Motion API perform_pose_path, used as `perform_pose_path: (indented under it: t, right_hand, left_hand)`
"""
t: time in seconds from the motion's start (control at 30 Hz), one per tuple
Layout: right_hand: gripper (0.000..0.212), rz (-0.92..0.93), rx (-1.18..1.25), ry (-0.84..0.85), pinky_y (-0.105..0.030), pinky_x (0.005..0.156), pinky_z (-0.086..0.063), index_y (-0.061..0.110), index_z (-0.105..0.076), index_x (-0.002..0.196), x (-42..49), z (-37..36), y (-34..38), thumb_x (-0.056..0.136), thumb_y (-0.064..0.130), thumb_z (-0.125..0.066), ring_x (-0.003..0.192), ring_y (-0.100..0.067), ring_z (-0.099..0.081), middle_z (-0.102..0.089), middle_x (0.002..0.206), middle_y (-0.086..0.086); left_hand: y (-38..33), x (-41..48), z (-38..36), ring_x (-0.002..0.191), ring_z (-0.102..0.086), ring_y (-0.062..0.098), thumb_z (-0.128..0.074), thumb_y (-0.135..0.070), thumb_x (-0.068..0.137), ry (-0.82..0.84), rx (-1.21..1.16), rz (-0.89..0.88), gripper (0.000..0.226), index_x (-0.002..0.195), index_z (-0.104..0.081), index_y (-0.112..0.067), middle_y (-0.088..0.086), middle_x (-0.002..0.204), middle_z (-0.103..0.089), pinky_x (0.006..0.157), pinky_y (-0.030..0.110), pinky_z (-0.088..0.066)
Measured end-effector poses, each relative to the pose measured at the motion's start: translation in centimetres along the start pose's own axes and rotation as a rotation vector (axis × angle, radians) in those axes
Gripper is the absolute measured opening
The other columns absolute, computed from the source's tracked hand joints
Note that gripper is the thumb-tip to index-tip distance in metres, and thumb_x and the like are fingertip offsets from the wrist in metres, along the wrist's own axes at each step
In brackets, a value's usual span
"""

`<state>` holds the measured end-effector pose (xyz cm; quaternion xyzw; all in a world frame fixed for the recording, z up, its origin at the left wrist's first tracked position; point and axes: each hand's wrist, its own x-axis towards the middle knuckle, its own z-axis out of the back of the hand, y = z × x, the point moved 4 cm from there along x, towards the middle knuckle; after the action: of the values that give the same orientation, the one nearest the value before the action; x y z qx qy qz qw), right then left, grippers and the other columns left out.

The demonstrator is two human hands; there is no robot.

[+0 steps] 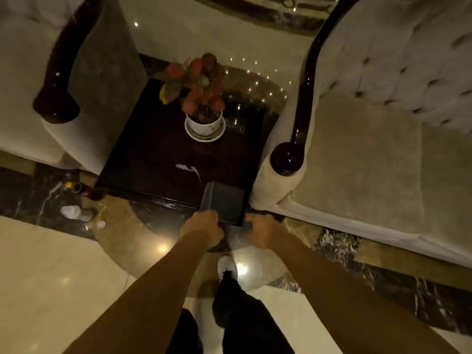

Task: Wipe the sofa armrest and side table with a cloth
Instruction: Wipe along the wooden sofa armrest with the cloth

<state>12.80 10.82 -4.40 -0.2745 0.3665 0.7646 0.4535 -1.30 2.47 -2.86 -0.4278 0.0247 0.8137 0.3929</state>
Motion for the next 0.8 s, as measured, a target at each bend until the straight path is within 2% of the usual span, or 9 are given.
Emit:
perform_pose_path:
  t: [0.13,0.2,0.3,0.4,0.5,0.6,0.67,0.73,0.8]
  right_hand:
    - [0.041,-0.088,0.207,-0.096,-0.036,0.093,-0.048,0.008,-0.054,0.134,9.0,-2.9,-1.3,0.095,0.019,-0.057,0.116,-0.034,-0.061,-0.065,0.123,-0.017]
    - [0.047,-0.111,0.266,-0.157,-0.038,0.103,-0.047,0.009,-0.05,0.141,14.3,-5.3,-1.8,0.096,0.018,-0.059,0.122,-0.033,-0.059,-0.063,0.129,-0.016]
    - [0.064,-0.129,0.312,-0.313,-0.037,0.113,-0.039,0.014,-0.035,0.153,19.3,-6.4,-2.2,0.096,0.021,-0.063,0.135,-0.031,-0.045,-0.044,0.15,-0.014]
    - [0.077,-0.163,0.311,-0.452,-0.038,0.112,-0.038,0.019,-0.022,0.158,23.2,-7.7,-2.5,0.095,0.026,-0.066,0.136,-0.033,-0.038,-0.031,0.154,-0.015]
    - [0.087,-0.273,0.454,-0.594,-0.041,0.108,-0.041,0.017,-0.022,0.158,24.8,-8.5,-3.4,0.088,0.022,-0.075,0.13,-0.037,-0.044,-0.034,0.148,-0.018]
    - [0.075,-0.332,0.709,-0.607,-0.036,0.104,-0.044,0.013,-0.044,0.146,24.9,-8.8,-4.3,0.082,0.02,-0.081,0.125,-0.032,-0.055,-0.056,0.138,-0.014]
    - [0.062,-0.367,0.812,-0.562,-0.039,0.102,-0.051,0.014,-0.054,0.136,24.6,-8.8,-4.7,0.081,0.02,-0.081,0.118,-0.029,-0.061,-0.065,0.128,-0.01]
    - [0.039,-0.391,0.982,-0.532,-0.046,0.095,-0.056,0.014,-0.065,0.117,23.5,-8.3,-5.1,0.082,0.018,-0.081,0.108,-0.031,-0.066,-0.071,0.111,-0.01]
    - [0.017,-0.346,1.137,-0.582,-0.054,0.085,-0.057,0.007,-0.065,0.095,21.4,-6.3,-5.5,0.084,0.012,-0.078,0.094,-0.036,-0.067,-0.07,0.093,-0.016]
  left_hand:
    - [1.2,9.5,-2.7,0.101,-0.063,0.033,-0.056,-0.029,0.086,-0.084,-0.029,0.042,0.03,0.115,-0.056,-0.023,0.012,0.11,-0.066,0.074,0.036,-0.046]
    - [2.6,15.0,-4.2,0.105,-0.058,0.035,-0.055,-0.029,0.089,-0.128,-0.121,0.06,0.035,0.122,-0.051,-0.017,0.015,0.116,-0.06,0.081,0.042,-0.05]
    - [3.5,20.0,-4.5,0.118,-0.045,0.037,-0.054,-0.032,0.094,-0.298,-0.157,0.011,0.053,0.14,-0.038,-0.011,0.018,0.131,-0.048,0.095,0.047,-0.044]
    - [4.6,24.2,-5.9,0.125,-0.038,0.041,-0.057,-0.037,0.093,-0.341,-0.148,0.018,0.072,0.149,-0.024,-0.006,0.021,0.141,-0.039,0.103,0.048,-0.038]
    - [5.8,26.1,-7.9,0.123,-0.039,0.042,-0.066,-0.032,0.089,-0.312,-0.234,0.031,0.071,0.144,-0.032,-0.003,0.022,0.137,-0.044,0.102,0.048,-0.037]
    - [6.4,26.9,-8.2,0.112,-0.05,0.039,-0.068,-0.025,0.087,-0.297,-0.349,0.004,0.047,0.124,-0.05,-0.004,0.02,0.118,-0.061,0.094,0.046,-0.045]
    - [6.3,27.2,-7.7,0.108,-0.054,0.039,-0.067,-0.03,0.087,-0.259,-0.297,-0.024,0.037,0.113,-0.059,-0.004,0.02,0.111,-0.063,0.093,0.046,-0.048]
    - [5.8,27.0,-6.7,0.104,-0.055,0.037,-0.066,-0.032,0.088,-0.241,-0.277,-0.127,0.034,0.108,-0.062,-0.004,0.019,0.108,-0.062,0.09,0.046,-0.048]
    - [4.0,25.8,-5.2,0.097,-0.063,0.027,-0.063,-0.028,0.091,-0.182,-0.462,-0.26,0.028,0.112,-0.06,-0.01,0.01,0.102,-0.065,0.085,0.044,-0.054]
